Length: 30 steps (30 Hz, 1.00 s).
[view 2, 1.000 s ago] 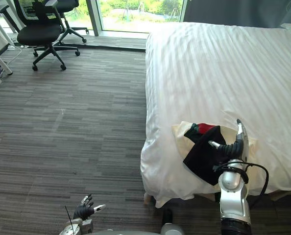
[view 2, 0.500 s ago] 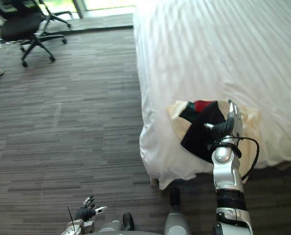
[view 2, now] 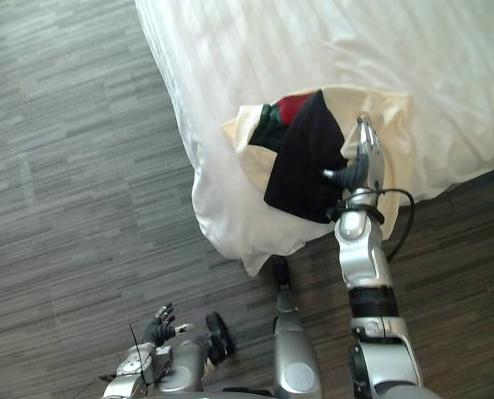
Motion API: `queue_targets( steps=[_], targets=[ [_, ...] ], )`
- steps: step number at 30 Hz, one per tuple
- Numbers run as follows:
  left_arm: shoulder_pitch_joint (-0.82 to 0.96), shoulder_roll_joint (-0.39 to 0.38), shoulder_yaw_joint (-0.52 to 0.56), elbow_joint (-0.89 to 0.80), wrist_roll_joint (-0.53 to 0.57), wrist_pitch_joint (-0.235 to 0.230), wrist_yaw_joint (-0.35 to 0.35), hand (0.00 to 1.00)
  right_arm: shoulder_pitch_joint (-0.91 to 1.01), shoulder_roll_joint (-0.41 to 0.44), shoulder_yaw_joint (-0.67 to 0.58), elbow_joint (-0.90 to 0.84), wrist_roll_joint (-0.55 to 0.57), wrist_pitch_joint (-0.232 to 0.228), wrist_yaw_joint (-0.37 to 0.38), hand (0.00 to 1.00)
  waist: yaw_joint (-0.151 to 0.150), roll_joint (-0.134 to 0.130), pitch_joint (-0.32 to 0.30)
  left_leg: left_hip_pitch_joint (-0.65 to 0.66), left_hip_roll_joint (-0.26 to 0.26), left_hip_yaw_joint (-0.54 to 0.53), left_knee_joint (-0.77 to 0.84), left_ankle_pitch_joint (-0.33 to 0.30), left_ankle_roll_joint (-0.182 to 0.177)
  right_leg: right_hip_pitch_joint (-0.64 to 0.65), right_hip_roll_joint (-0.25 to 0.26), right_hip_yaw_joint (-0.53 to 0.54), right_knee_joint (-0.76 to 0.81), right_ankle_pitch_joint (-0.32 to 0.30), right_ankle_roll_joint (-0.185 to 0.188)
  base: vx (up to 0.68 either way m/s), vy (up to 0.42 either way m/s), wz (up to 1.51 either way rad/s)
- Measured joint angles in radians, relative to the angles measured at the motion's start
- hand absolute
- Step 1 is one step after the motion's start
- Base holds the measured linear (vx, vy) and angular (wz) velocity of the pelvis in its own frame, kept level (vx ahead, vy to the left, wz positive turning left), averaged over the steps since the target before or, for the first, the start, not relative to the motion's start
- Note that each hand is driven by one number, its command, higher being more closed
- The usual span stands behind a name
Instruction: Tidy the bed and pick cloth on bed and put in laundry
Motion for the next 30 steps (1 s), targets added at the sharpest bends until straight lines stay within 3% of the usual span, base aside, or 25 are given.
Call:
queue_targets(
  steps=[1, 7, 12, 15, 17, 19, 21, 26, 30],
  targets=[
    [-0.035, 0.002, -0.001, 0.022, -0.001, -0.004, 0.014, 0.00, -0.047, -0.046, 0.013, 0.029, 0.012, -0.004, -0.001, 1.00, -0.002, 0.007, 0.013, -0.039, 0.004, -0.025, 0.028, -0.005, 0.008, -0.013, -0.008, -0.020, 0.000, 0.005, 0.002, -0.12, 0.003, 0.34],
    [-0.073, 0.011, -0.001, 0.055, -0.019, -0.020, 0.017, 0.00, -0.178, -0.141, 0.014, 0.188, 0.132, -0.022, -0.005, 1.00, 0.006, 0.016, 0.023, -0.133, 0.003, -0.108, 0.084, -0.004, 0.012, -0.038, -0.030, -0.085, 0.000, 0.014, -0.003, -0.14, 0.008, 0.38],
    [-0.079, 0.017, 0.000, 0.090, -0.018, -0.012, 0.015, 0.00, -0.174, -0.170, 0.014, 0.233, 0.231, -0.050, 0.007, 1.00, 0.022, 0.024, 0.027, -0.142, 0.014, -0.125, 0.090, -0.001, 0.006, -0.034, -0.023, -0.107, 0.000, 0.014, -0.004, -0.07, -0.026, 0.08],
    [-0.088, 0.017, 0.002, 0.087, -0.016, -0.003, 0.015, 0.00, -0.078, -0.162, 0.013, 0.161, 0.288, -0.064, 0.023, 1.00, 0.021, 0.024, 0.027, -0.116, 0.021, -0.151, 0.076, 0.007, -0.006, 0.000, -0.015, -0.132, 0.000, 0.005, -0.016, 0.00, -0.037, 0.19],
    [-0.087, 0.017, 0.004, 0.075, -0.015, -0.001, 0.014, 0.00, 0.044, -0.139, 0.013, 0.080, 0.336, -0.079, 0.038, 1.00, 0.021, 0.023, 0.026, -0.067, 0.021, -0.165, 0.038, 0.023, -0.011, 0.044, -0.012, -0.158, -0.001, -0.007, -0.029, 0.05, -0.043, 0.32],
    [-0.074, 0.018, 0.016, 0.041, -0.015, 0.001, 0.013, 0.00, 0.233, -0.063, 0.013, -0.035, 0.437, -0.123, 0.060, 1.00, 0.019, 0.018, 0.008, 0.005, 0.009, -0.186, -0.045, 0.056, -0.021, 0.099, -0.013, -0.189, -0.001, -0.036, -0.040, 0.07, -0.051, 0.36],
    [-0.059, 0.020, 0.025, 0.024, -0.016, 0.004, 0.013, 0.00, 0.351, -0.001, 0.016, -0.075, 0.514, -0.158, 0.097, 1.00, 0.001, 0.015, -0.030, 0.044, 0.002, -0.217, -0.119, 0.092, -0.031, 0.129, -0.015, -0.231, -0.001, -0.060, -0.040, 0.07, -0.058, 0.48],
    [-0.018, 0.017, 0.053, -0.034, -0.045, 0.001, 0.012, 0.00, 0.559, 0.075, 0.067, -0.068, 0.712, -0.203, 0.197, 1.00, -0.004, 0.010, -0.126, 0.143, 0.002, -0.311, -0.282, 0.177, -0.055, 0.225, -0.006, -0.356, -0.001, -0.113, -0.052, 0.09, -0.054, 0.70],
    [0.022, 0.005, 0.055, -0.148, -0.128, -0.015, 0.016, 0.00, 0.647, 0.127, 0.092, -0.024, 0.834, -0.249, 0.220, 1.00, 0.007, 0.008, -0.183, 0.094, -0.015, -0.478, -0.325, 0.248, -0.050, 0.279, -0.038, -0.553, -0.001, -0.155, -0.054, 0.00, 0.000, 1.47]
  ],
)
